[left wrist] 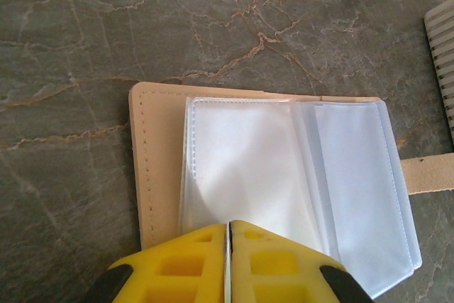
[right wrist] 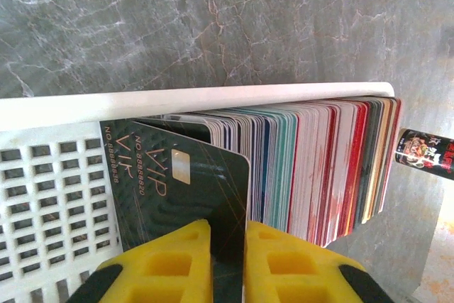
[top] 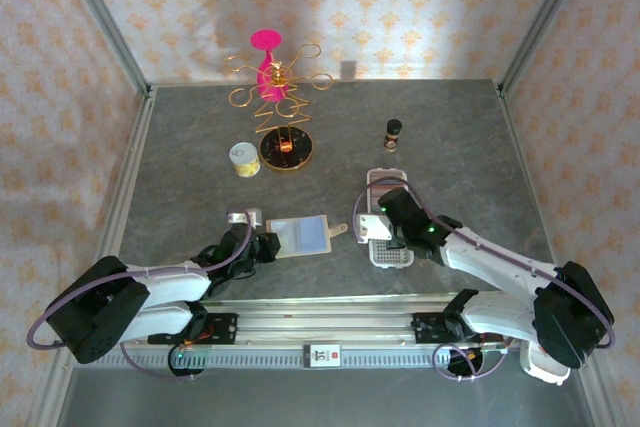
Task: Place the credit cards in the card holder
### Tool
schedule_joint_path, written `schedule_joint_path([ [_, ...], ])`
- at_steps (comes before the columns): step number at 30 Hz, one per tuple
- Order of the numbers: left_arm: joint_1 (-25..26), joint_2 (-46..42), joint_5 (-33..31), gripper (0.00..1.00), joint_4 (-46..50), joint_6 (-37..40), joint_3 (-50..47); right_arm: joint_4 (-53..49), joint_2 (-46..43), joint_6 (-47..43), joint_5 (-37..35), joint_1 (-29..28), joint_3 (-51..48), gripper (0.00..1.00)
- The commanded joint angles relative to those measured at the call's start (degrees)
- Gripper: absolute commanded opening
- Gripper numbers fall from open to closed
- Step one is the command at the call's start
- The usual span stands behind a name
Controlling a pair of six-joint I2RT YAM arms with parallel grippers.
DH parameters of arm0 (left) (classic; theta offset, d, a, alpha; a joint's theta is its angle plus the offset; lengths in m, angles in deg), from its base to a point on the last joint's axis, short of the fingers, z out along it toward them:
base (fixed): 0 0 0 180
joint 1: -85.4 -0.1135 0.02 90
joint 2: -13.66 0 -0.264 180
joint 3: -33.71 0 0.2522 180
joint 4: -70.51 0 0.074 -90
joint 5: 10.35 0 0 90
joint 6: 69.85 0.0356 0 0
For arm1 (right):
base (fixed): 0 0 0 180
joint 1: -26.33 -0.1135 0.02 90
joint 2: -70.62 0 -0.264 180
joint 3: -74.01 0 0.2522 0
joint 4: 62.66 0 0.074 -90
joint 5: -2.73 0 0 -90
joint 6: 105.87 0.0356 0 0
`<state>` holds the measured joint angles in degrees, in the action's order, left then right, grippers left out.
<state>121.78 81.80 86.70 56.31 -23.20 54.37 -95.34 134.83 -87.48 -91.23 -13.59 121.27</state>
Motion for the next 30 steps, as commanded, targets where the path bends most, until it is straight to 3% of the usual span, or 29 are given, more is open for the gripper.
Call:
schedule_joint_path([
  [1, 0.18, 0.95, -1.35, 0.12, 1.15, 1.55, -0.57, -1.30, -1.45, 1.23, -2.79, 0.46, 2.05, 0.15],
  [21, 0.18, 2.18, -4.29, 0.11, 2.17, 2.93, 0.73, -11.31, -5.43, 7.86, 0.56, -1.17, 5.97, 0.00],
  [26, 0.18, 1.11, -5.26, 0.11, 2.54, 3.19, 1.08, -19.08, -5.70, 15.28, 6.60, -4.20, 12.54, 0.00],
  [30, 0.18, 0.35, -4.85, 0.11, 2.57, 3.45, 0.93, -16.44, -6.84, 26.96, 15.04, -5.88, 17.36, 0.00],
])
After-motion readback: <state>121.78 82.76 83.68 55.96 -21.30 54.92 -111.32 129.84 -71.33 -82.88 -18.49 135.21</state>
